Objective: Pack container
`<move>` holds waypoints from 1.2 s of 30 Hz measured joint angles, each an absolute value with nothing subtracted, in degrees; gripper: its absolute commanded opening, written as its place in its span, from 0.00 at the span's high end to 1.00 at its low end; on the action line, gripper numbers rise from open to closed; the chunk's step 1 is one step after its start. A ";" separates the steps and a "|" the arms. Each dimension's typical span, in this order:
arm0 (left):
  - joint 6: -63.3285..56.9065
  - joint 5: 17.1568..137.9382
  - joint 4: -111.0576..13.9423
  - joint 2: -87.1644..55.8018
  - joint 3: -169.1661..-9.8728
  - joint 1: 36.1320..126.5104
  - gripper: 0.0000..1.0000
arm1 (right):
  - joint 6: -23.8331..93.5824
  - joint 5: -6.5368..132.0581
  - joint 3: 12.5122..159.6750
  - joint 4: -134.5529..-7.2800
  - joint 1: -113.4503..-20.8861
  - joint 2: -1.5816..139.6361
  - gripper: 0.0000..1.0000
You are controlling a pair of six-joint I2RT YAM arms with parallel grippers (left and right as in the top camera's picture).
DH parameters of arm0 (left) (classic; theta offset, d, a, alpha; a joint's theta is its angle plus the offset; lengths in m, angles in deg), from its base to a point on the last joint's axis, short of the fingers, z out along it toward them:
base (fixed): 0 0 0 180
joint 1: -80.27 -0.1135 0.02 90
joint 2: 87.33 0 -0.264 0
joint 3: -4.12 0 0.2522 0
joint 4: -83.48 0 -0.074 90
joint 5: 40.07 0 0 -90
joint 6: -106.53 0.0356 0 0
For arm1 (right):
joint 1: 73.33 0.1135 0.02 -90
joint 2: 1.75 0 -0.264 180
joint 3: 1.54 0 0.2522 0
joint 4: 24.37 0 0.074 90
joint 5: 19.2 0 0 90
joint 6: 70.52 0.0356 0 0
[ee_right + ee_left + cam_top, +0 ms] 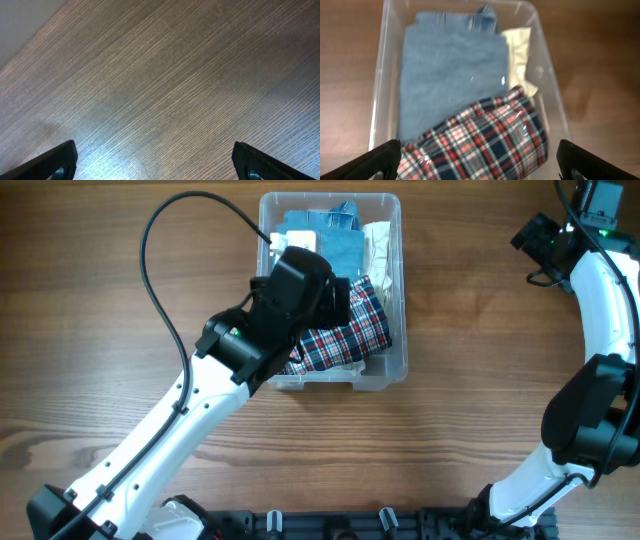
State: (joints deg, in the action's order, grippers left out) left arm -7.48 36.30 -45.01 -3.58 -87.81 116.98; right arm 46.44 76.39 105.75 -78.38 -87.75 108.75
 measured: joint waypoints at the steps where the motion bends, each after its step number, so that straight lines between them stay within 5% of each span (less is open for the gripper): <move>1: -7.48 36.28 -44.46 -3.54 -87.81 116.98 0.00 | 46.44 76.39 105.75 -78.36 -87.75 108.75 0.00; 19: -6.85 36.02 -31.10 -3.56 -87.42 116.39 0.00 | 46.44 76.39 105.75 -78.38 -87.75 108.75 0.00; 25: -6.61 37.79 -48.50 -11.06 -72.54 109.75 0.00 | 46.42 76.39 105.75 -78.34 -87.75 108.75 0.00; 31: -6.46 48.72 -67.13 -31.93 -45.61 92.35 0.00 | 46.44 76.39 105.73 -78.38 -87.75 108.75 0.00; 36: -2.54 52.57 -75.56 -50.36 -30.64 87.12 0.00 | 46.44 76.37 105.73 -78.40 -87.75 108.75 0.00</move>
